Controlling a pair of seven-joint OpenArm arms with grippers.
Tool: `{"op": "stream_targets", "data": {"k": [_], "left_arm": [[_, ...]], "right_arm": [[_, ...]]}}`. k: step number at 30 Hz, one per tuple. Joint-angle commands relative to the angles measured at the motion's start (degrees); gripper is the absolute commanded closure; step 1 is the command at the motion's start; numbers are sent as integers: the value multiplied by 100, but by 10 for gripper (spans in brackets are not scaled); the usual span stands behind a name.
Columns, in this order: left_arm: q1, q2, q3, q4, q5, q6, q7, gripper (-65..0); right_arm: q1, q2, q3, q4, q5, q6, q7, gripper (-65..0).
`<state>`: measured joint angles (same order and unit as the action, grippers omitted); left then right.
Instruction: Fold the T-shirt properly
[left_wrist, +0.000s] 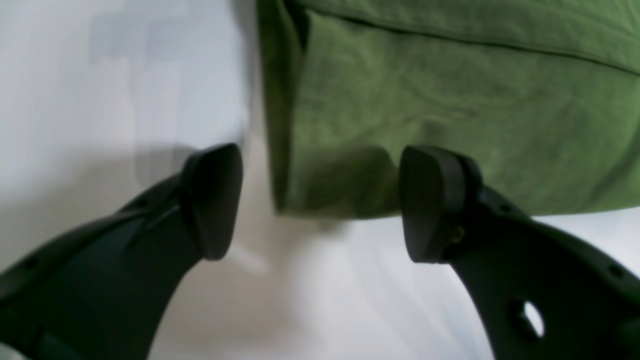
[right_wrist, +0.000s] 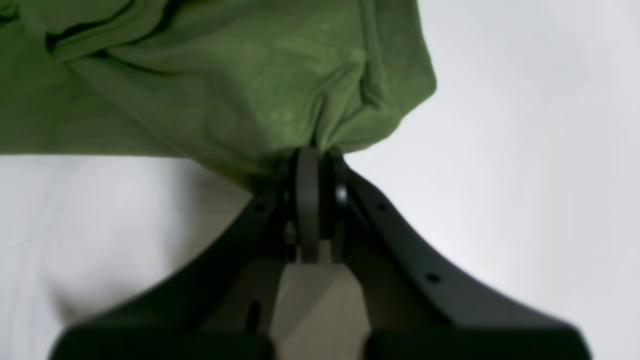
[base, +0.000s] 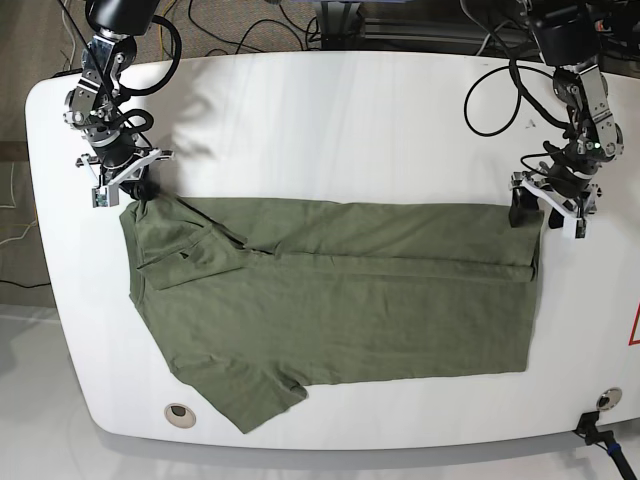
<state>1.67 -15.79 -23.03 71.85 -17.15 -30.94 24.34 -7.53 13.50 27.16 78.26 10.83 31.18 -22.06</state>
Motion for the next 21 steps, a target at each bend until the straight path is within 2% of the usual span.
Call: {"op": "stream_targets", "data": {"k": [1, 11, 17, 19, 21], "left_arm": [[-92, -78, 30, 89, -83, -31, -135, -461], [-277, 19, 39, -605, -83, -14, -144, -461], [-277, 19, 39, -605, -83, -14, -144, -446], [-277, 19, 30, -605, -83, -14, -144, -339], [-277, 10, 30, -614, -83, -14, -144, -165]], "right_arm": [[28, 70, 23, 73, 38, 51, 31, 0], [28, 70, 23, 73, 47, 174, 31, 0], [28, 70, 23, 73, 47, 174, 31, 0], [28, 70, 23, 73, 47, 174, 31, 0], [28, 70, 23, 82, 47, 174, 31, 0]]}}
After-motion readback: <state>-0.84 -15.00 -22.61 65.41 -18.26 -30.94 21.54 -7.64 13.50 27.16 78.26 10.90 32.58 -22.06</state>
